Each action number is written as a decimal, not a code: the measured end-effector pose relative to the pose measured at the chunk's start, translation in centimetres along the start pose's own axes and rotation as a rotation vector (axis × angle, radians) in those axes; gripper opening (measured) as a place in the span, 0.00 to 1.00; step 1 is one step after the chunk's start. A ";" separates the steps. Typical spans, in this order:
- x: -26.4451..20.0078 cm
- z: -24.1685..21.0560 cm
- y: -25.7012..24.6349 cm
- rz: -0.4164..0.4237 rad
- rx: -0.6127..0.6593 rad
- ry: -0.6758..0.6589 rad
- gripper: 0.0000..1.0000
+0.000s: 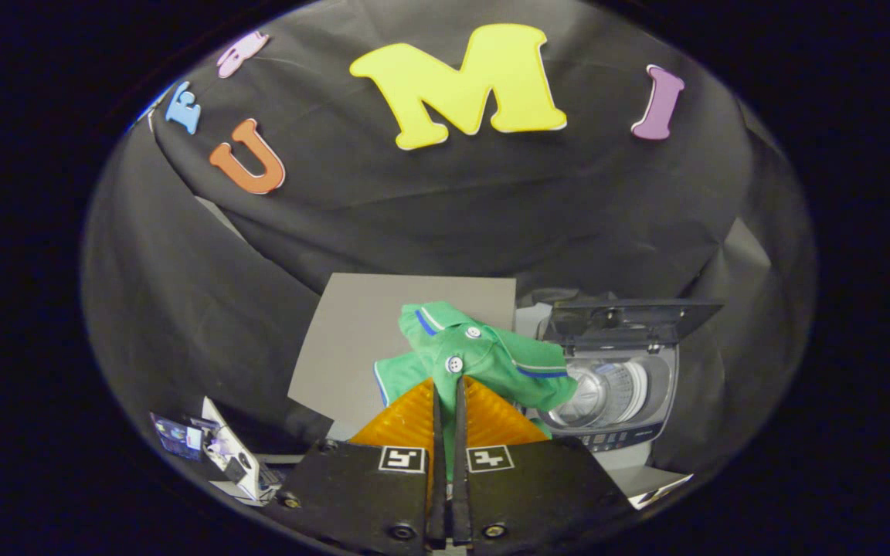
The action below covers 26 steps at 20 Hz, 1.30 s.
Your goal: Put the clothes into the washing machine and then close the washing machine lid.
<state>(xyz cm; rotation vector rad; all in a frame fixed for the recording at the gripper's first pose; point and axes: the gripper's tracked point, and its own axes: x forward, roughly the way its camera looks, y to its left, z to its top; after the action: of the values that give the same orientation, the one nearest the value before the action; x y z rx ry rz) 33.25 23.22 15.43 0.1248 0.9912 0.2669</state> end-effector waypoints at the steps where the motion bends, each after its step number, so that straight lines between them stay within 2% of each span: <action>1: -0.6 0.0 -0.1 -0.003 -0.004 -0.017 0.07; 4: -2.8 0.3 0.0 0.037 0.057 -0.057 0.07; 7: -5.5 1.1 -1.5 0.037 0.085 -0.114 0.07; 16: -12.6 1.2 -6.7 -0.054 0.155 -0.245 0.06; 21: -13.8 -0.3 -10.0 -0.111 0.204 -0.266 0.06; 26: -12.7 -2.8 -13.7 -0.143 0.250 -0.231 0.07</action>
<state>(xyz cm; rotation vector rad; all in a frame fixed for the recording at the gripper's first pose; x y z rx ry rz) 26.61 6.48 21.09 0.3046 0.7963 -0.0040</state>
